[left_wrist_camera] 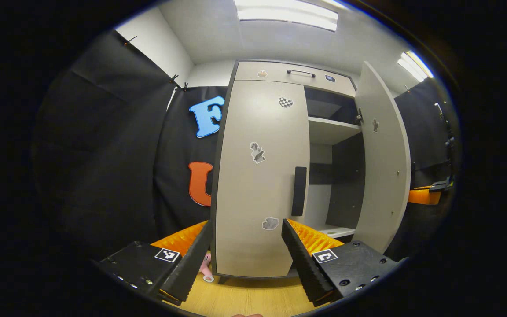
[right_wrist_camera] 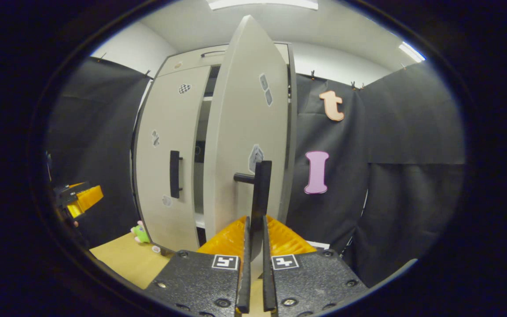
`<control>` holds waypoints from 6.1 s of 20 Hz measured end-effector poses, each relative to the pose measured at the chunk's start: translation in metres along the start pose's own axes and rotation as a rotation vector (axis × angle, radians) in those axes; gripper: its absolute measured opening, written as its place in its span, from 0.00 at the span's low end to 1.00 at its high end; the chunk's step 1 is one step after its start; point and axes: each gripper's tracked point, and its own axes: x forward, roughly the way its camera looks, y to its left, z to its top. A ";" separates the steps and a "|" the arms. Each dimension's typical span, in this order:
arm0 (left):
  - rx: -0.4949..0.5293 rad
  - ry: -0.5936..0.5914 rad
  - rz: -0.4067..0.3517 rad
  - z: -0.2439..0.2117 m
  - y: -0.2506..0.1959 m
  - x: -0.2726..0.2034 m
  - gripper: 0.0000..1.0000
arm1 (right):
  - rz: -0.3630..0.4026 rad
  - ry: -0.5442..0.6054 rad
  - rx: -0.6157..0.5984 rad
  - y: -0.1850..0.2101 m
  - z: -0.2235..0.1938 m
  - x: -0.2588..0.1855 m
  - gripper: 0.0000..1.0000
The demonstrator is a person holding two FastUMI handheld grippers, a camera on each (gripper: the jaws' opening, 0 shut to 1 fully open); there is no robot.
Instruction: Open the right door of the double-door shoe cabinet with the right hand, and open the left door with the left hand.
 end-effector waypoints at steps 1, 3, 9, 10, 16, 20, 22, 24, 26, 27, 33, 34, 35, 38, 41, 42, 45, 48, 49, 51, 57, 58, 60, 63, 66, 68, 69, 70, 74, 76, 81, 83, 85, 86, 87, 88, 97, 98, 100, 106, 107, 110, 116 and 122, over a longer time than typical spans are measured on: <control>-0.004 0.000 -0.002 0.000 -0.001 0.000 0.94 | -0.020 0.001 0.004 -0.007 0.000 -0.001 0.14; -0.005 0.000 -0.004 -0.001 -0.003 0.002 0.94 | -0.065 0.000 -0.001 -0.024 -0.001 0.000 0.12; 0.009 -0.004 -0.014 -0.001 -0.008 0.008 0.94 | -0.100 -0.017 0.158 -0.076 -0.002 0.001 0.04; 0.013 0.000 -0.015 -0.001 -0.009 0.009 0.94 | -0.077 -0.015 0.175 -0.074 -0.003 0.004 0.05; 0.031 -0.001 -0.010 0.001 -0.010 0.003 0.94 | -0.126 0.008 0.097 -0.082 -0.012 -0.006 0.05; 0.044 -0.001 0.021 0.001 0.002 -0.002 0.94 | -0.141 -0.025 0.069 -0.058 -0.005 -0.049 0.04; 0.034 -0.005 0.023 0.002 0.003 -0.005 0.94 | -0.061 -0.034 0.064 -0.026 -0.004 -0.054 0.04; 0.025 -0.003 0.017 0.001 0.002 -0.005 0.94 | -0.042 -0.016 0.085 -0.013 -0.013 -0.050 0.04; 0.019 0.002 0.007 -0.001 -0.001 -0.005 0.94 | -0.003 -0.005 0.115 0.009 -0.019 -0.041 0.12; 0.017 0.004 0.001 -0.001 -0.003 -0.005 0.94 | -0.001 0.002 0.115 0.016 -0.023 -0.037 0.19; 0.017 0.015 -0.041 -0.007 -0.024 -0.002 0.94 | 0.036 0.011 0.074 0.044 -0.037 -0.021 0.77; 0.014 0.015 -0.043 -0.006 -0.027 0.001 0.94 | 0.049 -0.001 0.076 0.048 -0.036 -0.019 0.77; 0.000 0.014 -0.047 -0.007 -0.031 0.005 0.95 | 0.067 -0.008 0.079 0.053 -0.036 -0.016 0.80; -0.027 0.016 -0.074 -0.004 -0.047 0.018 0.95 | 0.089 0.013 0.084 0.057 -0.044 -0.011 0.84; -0.002 -0.018 -0.093 0.009 -0.061 0.041 0.95 | 0.080 0.020 0.061 0.057 -0.048 -0.010 0.84; 0.004 -0.018 -0.104 0.011 -0.068 0.050 0.95 | 0.075 0.020 0.054 0.057 -0.049 -0.010 0.84; 0.009 -0.021 -0.146 0.017 -0.092 0.074 0.95 | 0.084 0.022 0.065 0.057 -0.050 -0.011 0.84; 0.026 -0.029 -0.169 0.023 -0.112 0.102 0.95 | 0.097 0.025 0.088 0.059 -0.053 -0.012 0.84; 0.039 -0.032 -0.168 0.024 -0.117 0.111 0.95 | 0.102 0.026 0.088 0.060 -0.054 -0.014 0.84; 0.065 -0.024 -0.162 0.021 -0.126 0.132 0.95 | 0.098 0.031 0.074 0.059 -0.062 -0.021 0.84; 0.113 0.050 -0.153 -0.008 -0.138 0.180 0.94 | 0.089 0.030 0.080 0.050 -0.066 -0.027 0.84; 0.105 0.063 -0.151 -0.013 -0.137 0.185 0.95 | 0.085 0.032 0.081 0.049 -0.065 -0.025 0.84; 0.095 0.078 -0.140 -0.019 -0.135 0.194 0.95 | 0.076 0.027 0.082 0.046 -0.063 -0.024 0.84; 0.081 0.093 -0.119 -0.022 -0.129 0.206 0.95 | 0.065 0.028 0.086 0.042 -0.064 -0.022 0.84; 0.072 0.111 -0.113 -0.026 -0.127 0.215 0.95 | 0.062 0.026 0.085 0.040 -0.064 -0.018 0.84; 0.076 0.107 -0.105 -0.025 -0.126 0.216 0.95 | 0.062 0.027 0.081 0.040 -0.065 -0.015 0.84; 0.073 0.109 -0.100 -0.026 -0.126 0.216 0.93 | 0.060 0.028 0.079 0.039 -0.066 -0.015 0.84; 0.073 0.106 -0.098 -0.025 -0.126 0.216 0.93 | 0.058 0.028 0.076 0.039 -0.066 -0.014 0.84; 0.075 0.111 -0.092 -0.026 -0.125 0.216 0.93 | 0.065 0.029 0.076 0.041 -0.069 -0.011 0.84; 0.061 0.108 -0.076 -0.026 -0.120 0.219 0.91 | 0.068 0.037 0.074 0.042 -0.072 -0.010 0.84; 0.027 0.116 -0.132 -0.027 -0.124 0.215 0.31 | 0.066 0.042 0.086 0.043 -0.073 -0.010 0.84; 0.054 0.120 -0.132 -0.027 -0.123 0.214 0.18 | 0.063 0.043 0.089 0.042 -0.073 -0.010 0.84; 0.040 0.113 -0.138 -0.027 -0.123 0.216 0.18 | 0.063 0.044 0.093 0.043 -0.075 -0.009 0.84; 0.047 0.118 -0.144 -0.027 -0.122 0.214 0.13 | 0.064 0.045 0.095 0.043 -0.075 -0.009 0.84; 0.044 0.120 -0.146 -0.026 -0.123 0.212 0.13 | 0.064 0.046 0.095 0.043 -0.075 -0.009 0.84; 0.046 0.126 -0.154 -0.027 -0.122 0.211 0.08 | 0.063 0.047 0.094 0.044 -0.075 -0.010 0.84; 0.065 0.138 -0.190 -0.017 -0.110 0.166 0.08 | 0.051 0.056 0.088 0.046 -0.079 -0.017 0.84; 0.075 0.134 -0.195 -0.015 -0.106 0.158 0.08 | 0.050 0.059 0.088 0.047 -0.080 -0.016 0.84; 0.068 0.129 -0.199 -0.012 -0.095 0.141 0.08 | 0.049 0.056 0.090 0.049 -0.077 -0.016 0.84; 0.069 0.119 -0.183 -0.002 -0.062 0.094 0.08 | 0.066 0.051 0.072 0.052 -0.079 -0.014 0.84; 0.067 0.123 -0.184 -0.001 -0.057 0.091 0.08 | 0.070 0.053 0.072 0.052 -0.079 -0.014 0.84; 0.064 0.116 -0.171 0.001 -0.039 0.077 0.08 | 0.082 0.061 0.073 0.056 -0.077 -0.016 0.84; 0.059 0.111 -0.136 0.004 -0.008 0.061 0.07 | 0.094 0.061 0.066 0.072 -0.079 -0.008 0.84; 0.058 0.102 -0.101 0.008 0.024 0.051 0.07 | 0.068 0.040 0.076 0.073 -0.075 -0.005 0.84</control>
